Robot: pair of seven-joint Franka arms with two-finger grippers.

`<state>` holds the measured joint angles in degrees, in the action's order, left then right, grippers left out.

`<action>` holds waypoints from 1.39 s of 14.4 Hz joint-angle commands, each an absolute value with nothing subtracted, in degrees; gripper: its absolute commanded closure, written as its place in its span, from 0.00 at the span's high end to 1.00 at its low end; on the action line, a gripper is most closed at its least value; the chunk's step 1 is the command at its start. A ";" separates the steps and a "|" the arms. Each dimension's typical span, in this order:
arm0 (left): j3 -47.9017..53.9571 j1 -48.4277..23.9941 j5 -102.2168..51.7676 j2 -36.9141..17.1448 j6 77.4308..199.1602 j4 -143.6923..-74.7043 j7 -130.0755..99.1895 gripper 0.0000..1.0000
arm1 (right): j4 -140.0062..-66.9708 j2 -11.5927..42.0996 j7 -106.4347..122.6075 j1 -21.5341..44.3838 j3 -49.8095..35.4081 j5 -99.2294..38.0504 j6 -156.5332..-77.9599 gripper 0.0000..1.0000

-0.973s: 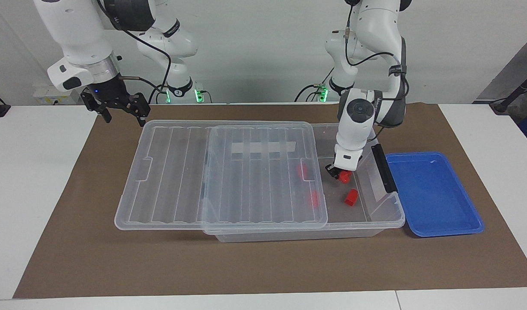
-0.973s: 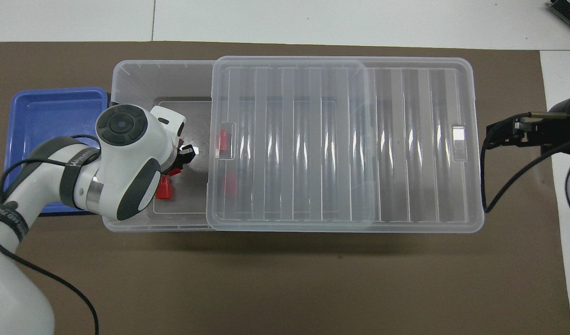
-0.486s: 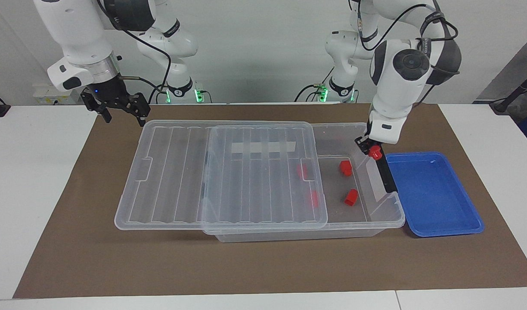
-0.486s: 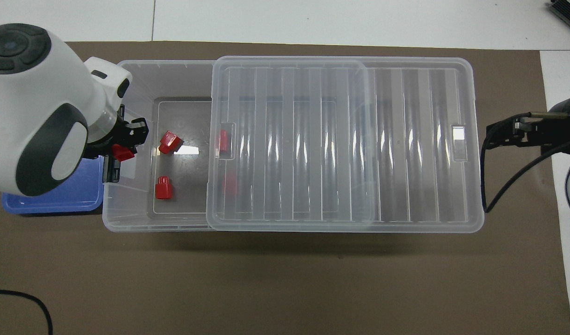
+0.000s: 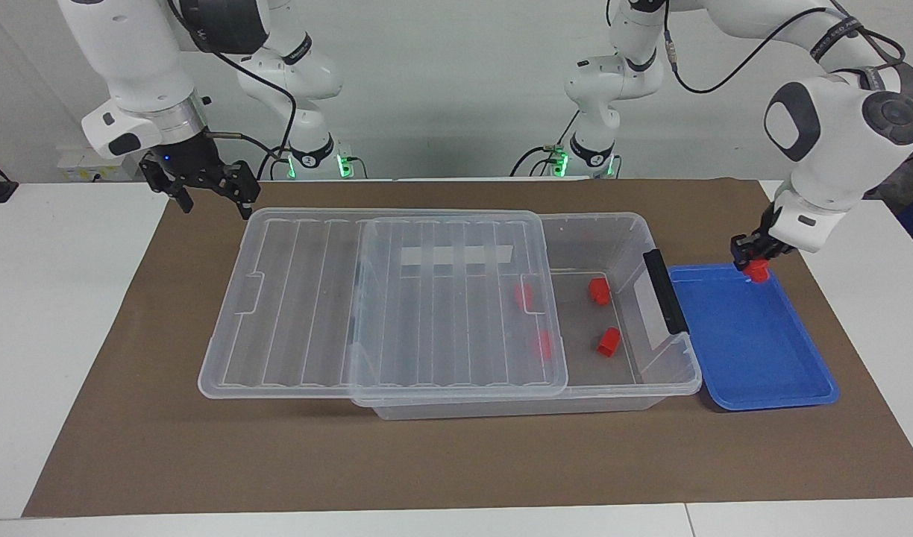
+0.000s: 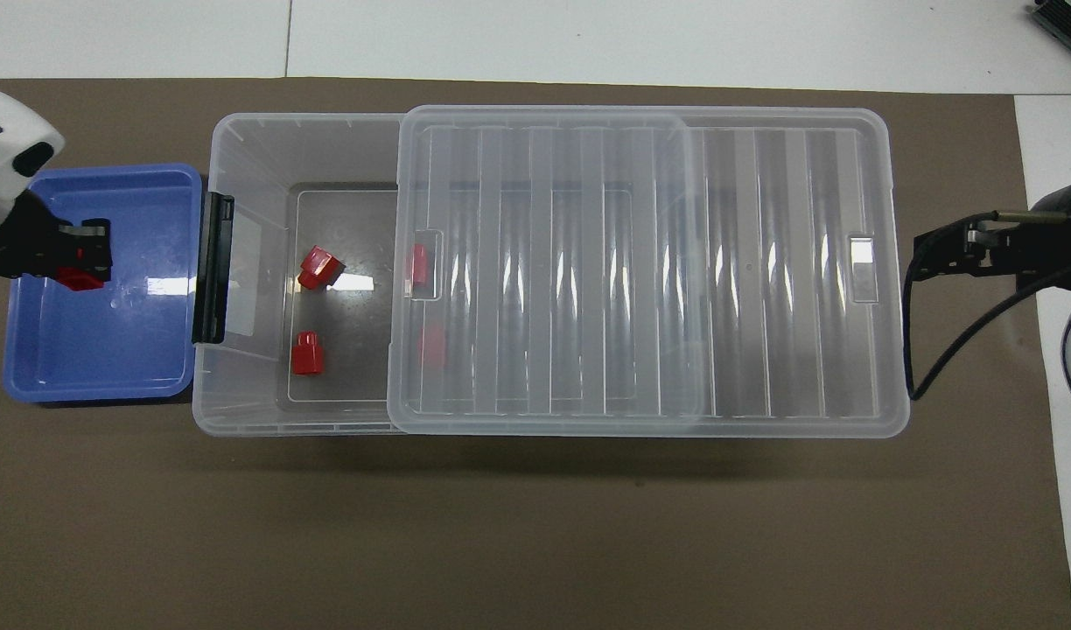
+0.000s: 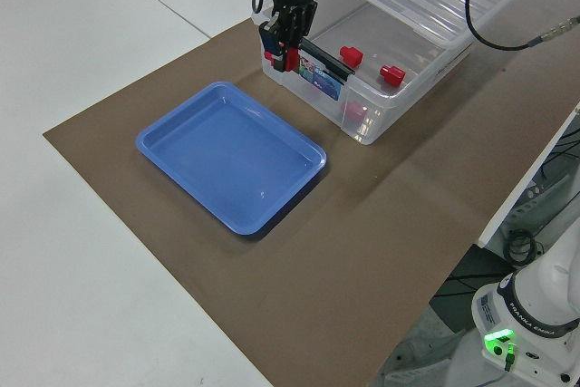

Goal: Place red block in blue tray from box
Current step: 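Lift the red block and carry it over the blue tray, then lower the red block into the blue tray and open the left gripper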

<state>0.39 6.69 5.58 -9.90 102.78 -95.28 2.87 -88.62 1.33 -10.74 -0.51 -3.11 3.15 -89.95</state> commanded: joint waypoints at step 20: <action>1.14 10.81 1.93 -16.08 142.02 -120.05 18.63 0.00 | -105.73 4.39 -8.79 -7.12 -2.99 2.11 -120.93 0.00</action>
